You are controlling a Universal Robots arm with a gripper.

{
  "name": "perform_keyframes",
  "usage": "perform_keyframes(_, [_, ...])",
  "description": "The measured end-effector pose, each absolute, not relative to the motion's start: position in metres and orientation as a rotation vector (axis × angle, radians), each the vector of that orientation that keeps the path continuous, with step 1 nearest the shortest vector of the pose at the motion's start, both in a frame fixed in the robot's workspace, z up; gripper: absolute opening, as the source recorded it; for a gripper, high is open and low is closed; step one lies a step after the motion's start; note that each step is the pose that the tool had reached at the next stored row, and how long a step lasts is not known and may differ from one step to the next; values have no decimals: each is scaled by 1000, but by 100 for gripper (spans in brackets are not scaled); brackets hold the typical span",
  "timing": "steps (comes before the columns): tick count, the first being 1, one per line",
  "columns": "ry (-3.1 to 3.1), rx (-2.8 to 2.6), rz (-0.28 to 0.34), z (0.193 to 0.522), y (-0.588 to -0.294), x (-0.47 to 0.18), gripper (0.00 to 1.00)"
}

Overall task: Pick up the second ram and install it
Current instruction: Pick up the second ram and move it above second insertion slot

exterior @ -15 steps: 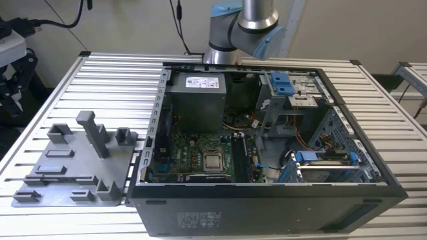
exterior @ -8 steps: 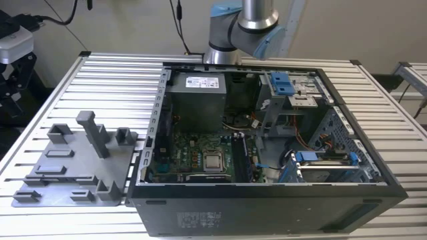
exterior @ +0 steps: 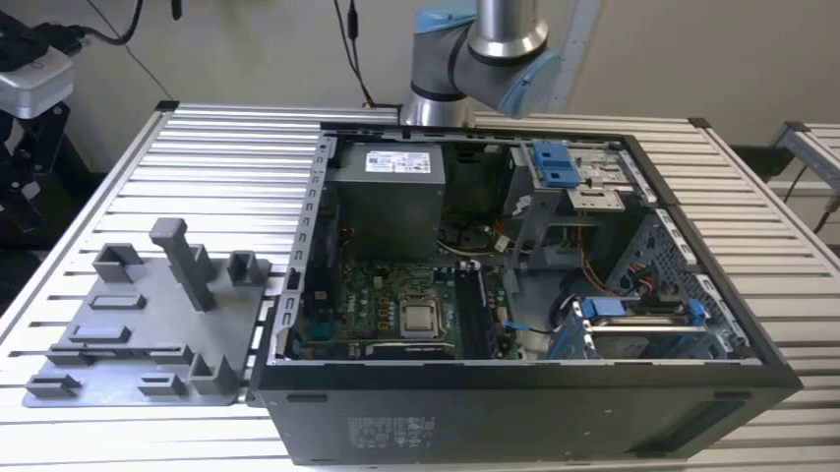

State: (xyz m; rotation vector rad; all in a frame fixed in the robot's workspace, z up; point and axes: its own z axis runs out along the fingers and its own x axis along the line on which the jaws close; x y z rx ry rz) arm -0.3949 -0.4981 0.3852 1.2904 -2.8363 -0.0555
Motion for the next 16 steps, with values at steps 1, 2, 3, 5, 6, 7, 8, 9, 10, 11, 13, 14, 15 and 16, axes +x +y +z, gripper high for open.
perform_keyframes(1, [-2831, 1301, -55, 385, -498, -395, 11])
perform_keyframes(2, [-2826, 1312, -55, 385, -498, -395, 11])
perform_keyframes(3, [-2823, 1319, -55, 385, -498, -395, 11])
perform_keyframes(5, [-2822, 1320, -55, 385, -498, -395, 11])
perform_keyframes(6, [-2822, 1320, -55, 385, -498, -395, 11])
perform_keyframes(7, [-2822, 1320, -55, 385, -498, -395, 11])
perform_keyframes(8, [-2822, 1321, -55, 385, -498, -395, 11])
perform_keyframes(9, [-2822, 1321, -55, 385, -498, -395, 11])
perform_keyframes(10, [-2822, 1321, -55, 385, -498, -395, 11])
perform_keyframes(11, [-2822, 1322, -54, 385, -498, -395, 11])
perform_keyframes(13, [-2815, 1337, -54, 385, -498, -395, 11])
perform_keyframes(14, [-2808, 1351, -54, 385, -498, -395, 11])
perform_keyframes(15, [-2800, 1366, -54, 385, -498, -395, 11])
perform_keyframes(16, [-2792, 1383, -54, 385, -498, -395, 11])
